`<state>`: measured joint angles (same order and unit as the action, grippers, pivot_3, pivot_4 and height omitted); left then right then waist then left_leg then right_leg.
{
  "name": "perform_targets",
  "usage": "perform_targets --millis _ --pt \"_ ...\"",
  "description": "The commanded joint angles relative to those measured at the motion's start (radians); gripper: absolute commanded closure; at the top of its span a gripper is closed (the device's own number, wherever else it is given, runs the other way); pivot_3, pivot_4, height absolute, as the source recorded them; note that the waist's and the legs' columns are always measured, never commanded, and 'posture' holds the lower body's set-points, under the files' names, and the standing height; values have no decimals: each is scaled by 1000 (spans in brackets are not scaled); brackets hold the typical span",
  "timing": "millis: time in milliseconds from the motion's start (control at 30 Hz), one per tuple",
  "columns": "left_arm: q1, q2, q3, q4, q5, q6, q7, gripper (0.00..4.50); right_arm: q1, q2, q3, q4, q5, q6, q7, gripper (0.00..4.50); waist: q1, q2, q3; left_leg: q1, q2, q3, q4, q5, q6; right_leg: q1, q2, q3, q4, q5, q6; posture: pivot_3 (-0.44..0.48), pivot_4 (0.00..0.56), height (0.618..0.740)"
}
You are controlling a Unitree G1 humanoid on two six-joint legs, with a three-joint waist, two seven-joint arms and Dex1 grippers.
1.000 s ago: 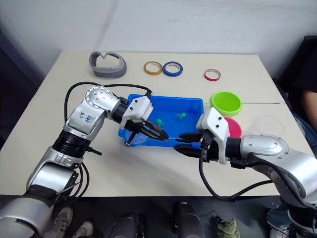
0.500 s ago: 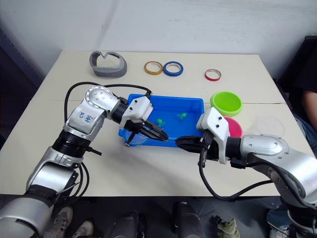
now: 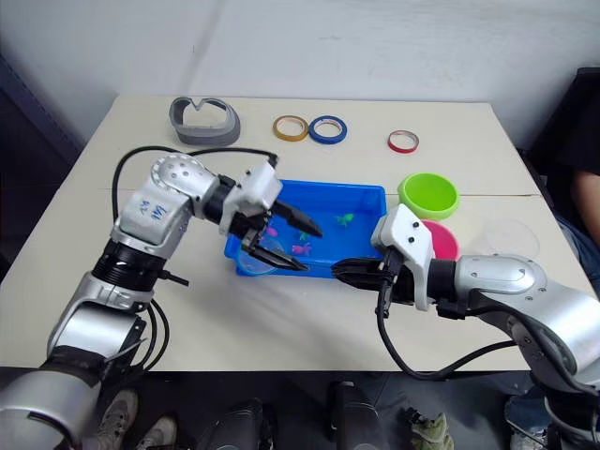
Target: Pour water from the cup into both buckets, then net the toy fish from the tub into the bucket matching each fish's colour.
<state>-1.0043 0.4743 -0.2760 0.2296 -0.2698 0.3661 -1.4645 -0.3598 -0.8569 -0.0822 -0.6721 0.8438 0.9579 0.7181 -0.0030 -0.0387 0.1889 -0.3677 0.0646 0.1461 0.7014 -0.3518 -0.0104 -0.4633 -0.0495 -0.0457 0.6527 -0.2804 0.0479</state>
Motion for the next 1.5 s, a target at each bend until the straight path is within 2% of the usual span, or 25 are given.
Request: perform_targets --millis 33,200,300,467,767,1000,1133,1267,1500 --pt "-137 119 176 30 -117 169 -8 898 18 -34 -23 -49 -11 -24 9 4500 -4 0 0 0 0 0 0 0 0 0 0 0 0 0 0 0 150 727" --pt "-171 253 229 194 -40 88 36 898 33 -72 -38 -36 -68 -49 0 4500 -2 3 0 2 0 1 -1 0 -1 -1 1 -3 1 0 0 0 150 727" --pt "-168 302 250 275 -9 31 64 898 18 -82 -39 0 -131 -81 -18 4500 0 2 0 1 0 1 0 1 0 -1 1 -5 1 0 0 0 150 727" --pt "-98 359 280 266 -19 29 59 898 -17 -97 -32 62 -236 -151 -28 4500 0 3 0 0 0 2 0 0 0 -1 1 -5 0 0 1 0 150 727" --pt "78 363 324 94 -81 100 92 898 -64 -171 -2 122 -394 -268 38 4500 0 3 0 -1 0 2 0 0 0 -2 0 -4 0 0 1 0 150 727" --pt "104 358 333 47 -110 121 101 898 -30 -314 39 203 -594 -493 151 4500 0 3 0 0 0 3 0 0 0 -2 0 -4 0 0 1 0 150 727" --pt "137 386 301 1 -104 142 72 898 -27 -340 62 249 -699 -630 180 4500 -5 3 0 0 0 5 0 0 0 -2 1 -4 0 0 1 0 150 727" --pt "178 383 288 -54 -107 136 60 898 -50 -372 107 305 -845 -768 198 4500 -7 3 1 1 0 5 0 1 -2 -2 1 -4 1 0 1 0 150 727" --pt "186 361 279 -73 -123 119 45 898 -94 -371 151 384 -989 -955 219 4500 -8 3 1 2 0 8 2 1 -2 -2 1 -3 3 0 1 0 150 727"
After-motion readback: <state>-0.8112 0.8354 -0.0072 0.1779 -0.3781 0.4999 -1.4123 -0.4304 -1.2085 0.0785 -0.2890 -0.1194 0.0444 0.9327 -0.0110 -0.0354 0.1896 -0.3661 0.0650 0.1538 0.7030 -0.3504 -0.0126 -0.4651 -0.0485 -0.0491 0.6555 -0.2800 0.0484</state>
